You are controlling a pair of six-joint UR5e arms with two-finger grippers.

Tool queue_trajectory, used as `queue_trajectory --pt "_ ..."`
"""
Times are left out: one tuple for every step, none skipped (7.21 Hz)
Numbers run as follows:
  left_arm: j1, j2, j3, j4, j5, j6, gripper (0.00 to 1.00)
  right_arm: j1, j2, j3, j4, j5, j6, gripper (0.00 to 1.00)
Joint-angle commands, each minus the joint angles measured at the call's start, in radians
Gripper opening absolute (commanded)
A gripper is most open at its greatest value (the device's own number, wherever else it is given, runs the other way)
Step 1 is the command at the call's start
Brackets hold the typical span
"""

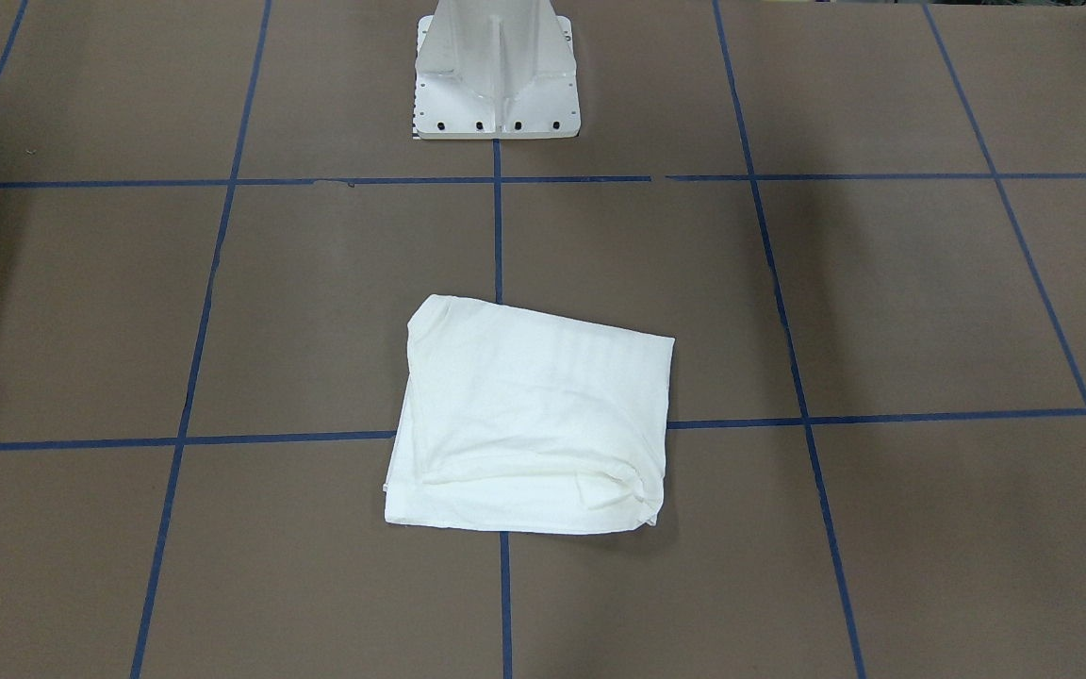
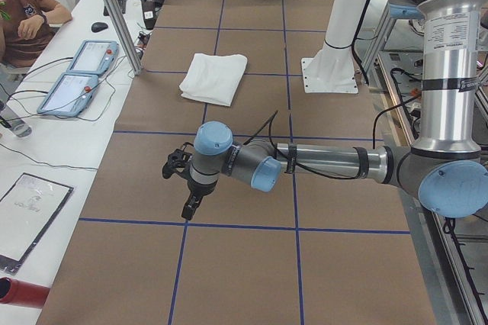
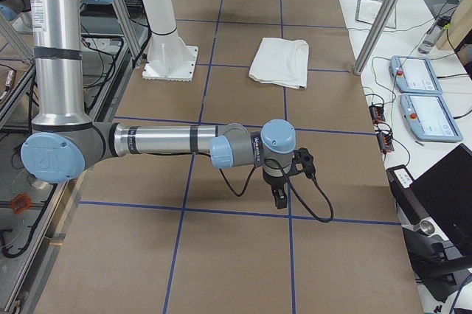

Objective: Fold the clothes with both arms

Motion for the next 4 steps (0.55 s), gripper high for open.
queue_trajectory --pt "-0.005 0.008 0.033 0.019 -0.010 -0.009 1.00 0.002 0.003 0.050 -0.159 0.039 0.013 1.00" --pt "-0.003 0.018 0.033 0.060 -0.012 -0.008 1.00 0.006 -0.009 0.116 -0.274 0.055 0.013 1.00" --pt "-0.003 0.018 0.018 0.118 -0.037 -0.008 1.00 0.029 -0.009 0.139 -0.344 0.061 0.014 1.00" --pt "-0.003 0.020 0.010 0.172 -0.088 -0.006 1.00 0.041 -0.012 0.129 -0.344 0.108 0.013 1.00"
